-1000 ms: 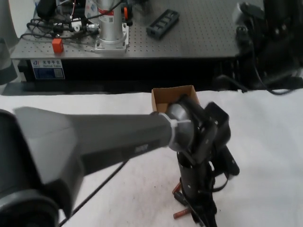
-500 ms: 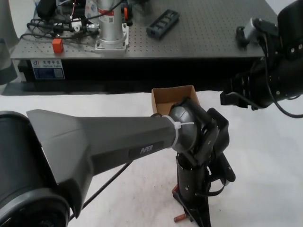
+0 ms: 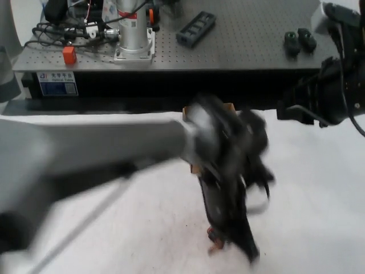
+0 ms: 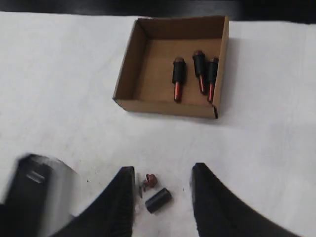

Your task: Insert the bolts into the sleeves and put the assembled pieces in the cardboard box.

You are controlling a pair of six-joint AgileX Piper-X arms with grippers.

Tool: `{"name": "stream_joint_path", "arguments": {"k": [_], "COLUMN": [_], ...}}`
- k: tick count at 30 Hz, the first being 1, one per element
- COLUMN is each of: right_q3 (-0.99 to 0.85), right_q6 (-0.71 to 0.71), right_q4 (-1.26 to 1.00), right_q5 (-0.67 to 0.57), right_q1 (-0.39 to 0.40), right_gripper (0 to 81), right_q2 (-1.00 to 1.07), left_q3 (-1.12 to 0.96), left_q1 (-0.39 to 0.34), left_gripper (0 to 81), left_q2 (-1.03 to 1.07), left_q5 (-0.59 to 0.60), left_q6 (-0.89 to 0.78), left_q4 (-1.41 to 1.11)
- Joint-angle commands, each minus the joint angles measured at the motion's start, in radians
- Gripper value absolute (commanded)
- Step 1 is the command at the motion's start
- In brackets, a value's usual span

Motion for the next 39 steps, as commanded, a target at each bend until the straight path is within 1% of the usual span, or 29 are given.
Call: {"name": "stream_joint_path", "arguments": {"k": [1, 3, 6, 10, 12, 14, 17, 25, 27, 28, 29, 30, 31, 33, 35, 39], "right_q3": [-0.003, -0.003, -0.003, -0.005, -0.01, -0.024, -0.049, -0.078, -0.078, -0.078, -0.082, -0.084, -0.084, -0.082, -0.068, 0.023], "right_q6": [-0.005, -0.034, -0.045, -0.069, -0.069, -0.096, -0.099, -0.107, -0.107, -0.111, -0.124, -0.132, -0.132, -0.128, -0.128, -0.092], "right_q4": [0.012, 0.036, 0.033, 0.004, 0.002, 0.008, 0.003, -0.048, -0.062, -0.065, -0.06, -0.052, -0.049, -0.039, -0.048, -0.135], "right_q5": [-0.005, -0.005, 0.009, 0.072, 0.134, 0.177, 0.225, 0.227, 0.227, 0.227, 0.227, 0.227, 0.227, 0.21, 0.146, 0.025], "right_q1": [-0.006, 0.033, 0.116, 0.251, 0.304, 0.348, 0.382, 0.404, 0.404, 0.404, 0.404, 0.404, 0.404, 0.389, 0.368, 0.317], "right_gripper": [28.8, 28.8, 28.8, 28.8, 28.8, 28.8, 28.8, 28.0, 23.9, 19.6, 13.3, 5.5, 3.4, 3.9, 3.9, 3.9], "right_q2": [-0.003, 0.04, 0.13, 0.265, 0.332, 0.406, 0.492, 0.573, 0.573, 0.573, 0.573, 0.569, 0.563, 0.535, 0.471, 0.231], "left_q3": [-0.122, -0.012, 0.148, 0.293, 0.349, 0.388, 0.428, 0.457, 0.457, 0.456, 0.456, 0.456, 0.456, 0.457, 0.457, 0.469], "left_q1": [-0.051, -0.01, 0.044, 0.116, 0.143, 0.162, 0.181, 0.187, 0.187, 0.187, 0.187, 0.187, 0.187, 0.187, 0.187, 0.187], "left_gripper": [0.7, 0.7, 0.7, 0.7, 0.7, 0.7, 0.7, 0.7, 0.7, 0.7, 0.7, 0.7, 0.7, 0.7, 0.7, 0.7], "left_q2": [0.141, 0.014, -0.136, -0.293, -0.357, -0.41, -0.462, -0.501, -0.501, -0.501, -0.501, -0.501, -0.501, -0.501, -0.501, -0.501], "left_q5": [-0.002, -0.002, -0.004, -0.004, -0.004, -0.004, -0.004, -0.004, -0.004, -0.002, 0.005, 0.025, 0.043, 0.09, 0.142, 0.272], "left_q6": [0.002, -0.026, -0.059, -0.114, -0.133, -0.136, -0.136, -0.136, -0.136, -0.136, -0.136, -0.136, -0.136, -0.136, -0.141, -0.243], "left_q4": [0.062, 0.004, -0.093, -0.2, -0.244, -0.267, -0.27, -0.265, -0.265, -0.265, -0.265, -0.265, -0.273, -0.3, -0.343, -0.515]}}
